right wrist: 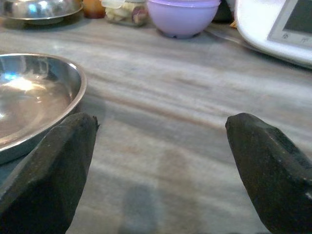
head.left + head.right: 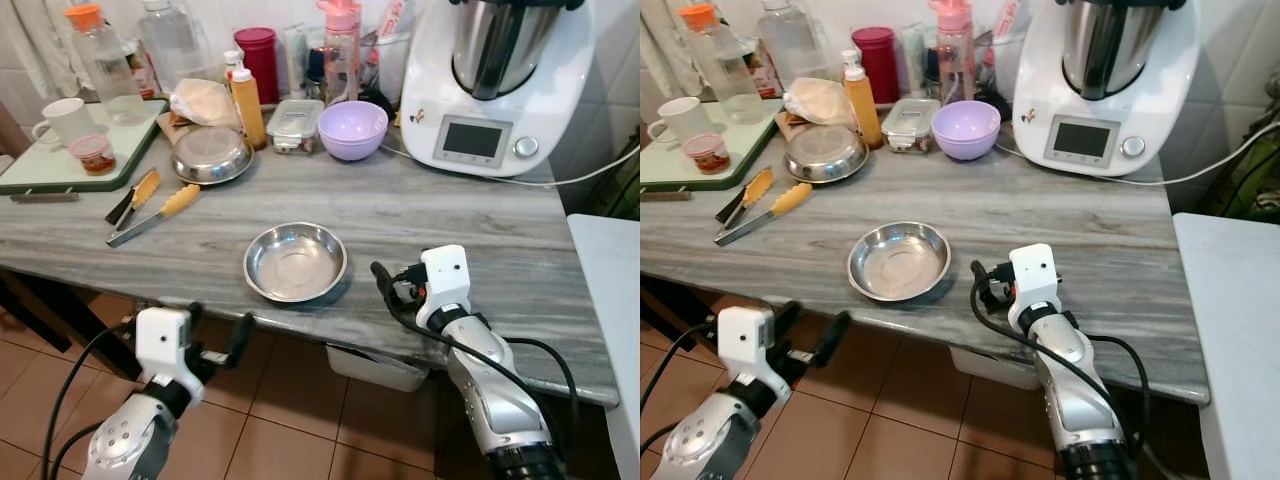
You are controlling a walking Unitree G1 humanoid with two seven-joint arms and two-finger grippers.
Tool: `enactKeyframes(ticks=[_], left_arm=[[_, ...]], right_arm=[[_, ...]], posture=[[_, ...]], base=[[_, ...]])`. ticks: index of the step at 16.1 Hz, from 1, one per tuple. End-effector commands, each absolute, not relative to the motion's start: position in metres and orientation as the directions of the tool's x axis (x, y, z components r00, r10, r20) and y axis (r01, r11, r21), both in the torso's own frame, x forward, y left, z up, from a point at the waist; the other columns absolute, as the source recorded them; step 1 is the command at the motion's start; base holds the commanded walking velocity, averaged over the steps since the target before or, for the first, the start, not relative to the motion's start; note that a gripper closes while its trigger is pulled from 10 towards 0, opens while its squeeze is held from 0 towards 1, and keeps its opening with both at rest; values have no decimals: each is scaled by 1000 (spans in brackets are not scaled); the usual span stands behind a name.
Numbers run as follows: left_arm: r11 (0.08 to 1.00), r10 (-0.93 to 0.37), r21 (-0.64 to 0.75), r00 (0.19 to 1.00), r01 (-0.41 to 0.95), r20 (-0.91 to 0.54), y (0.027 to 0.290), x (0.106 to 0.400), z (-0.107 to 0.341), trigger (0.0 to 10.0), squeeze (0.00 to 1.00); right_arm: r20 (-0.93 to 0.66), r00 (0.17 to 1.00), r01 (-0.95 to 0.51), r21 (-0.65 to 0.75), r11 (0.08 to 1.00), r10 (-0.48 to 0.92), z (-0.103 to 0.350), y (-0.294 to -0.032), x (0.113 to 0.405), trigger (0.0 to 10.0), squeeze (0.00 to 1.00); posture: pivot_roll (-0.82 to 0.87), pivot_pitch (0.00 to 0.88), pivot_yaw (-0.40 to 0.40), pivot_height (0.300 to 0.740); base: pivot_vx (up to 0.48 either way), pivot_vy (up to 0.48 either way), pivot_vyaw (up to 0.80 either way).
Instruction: Setting the table
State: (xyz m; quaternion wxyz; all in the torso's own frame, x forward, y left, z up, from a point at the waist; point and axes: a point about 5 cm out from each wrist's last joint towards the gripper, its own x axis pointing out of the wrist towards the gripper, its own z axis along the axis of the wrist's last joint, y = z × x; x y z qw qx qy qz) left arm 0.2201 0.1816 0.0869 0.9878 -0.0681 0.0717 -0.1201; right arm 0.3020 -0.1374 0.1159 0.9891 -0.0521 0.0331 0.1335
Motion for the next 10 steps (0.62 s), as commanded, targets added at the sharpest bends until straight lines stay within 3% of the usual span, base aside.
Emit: enactKeyframes(ticks=[1,5,10], left_arm=[[985,-152,-108,979,137,-138,194,222,82,10000,0],[991,-42,-132,982,17,-186,199,220,70,10000,0],[988,-1,-151,984,-27,-180,197,228,68,10000,0]], right_arm=[[-102,950,-301,-43,953,295,121,-135,296,10000,0],[-77,938,-341,-26,940,338,122,-129,289,10000,0],[-95,940,-328,1,945,327,125,-126,294,10000,0]], posture=[[-185,0,42,740],[-186,0,40,740],[-185,0,47,740]], base=[[0,0,0],[0,0,0],[0,0,-720]])
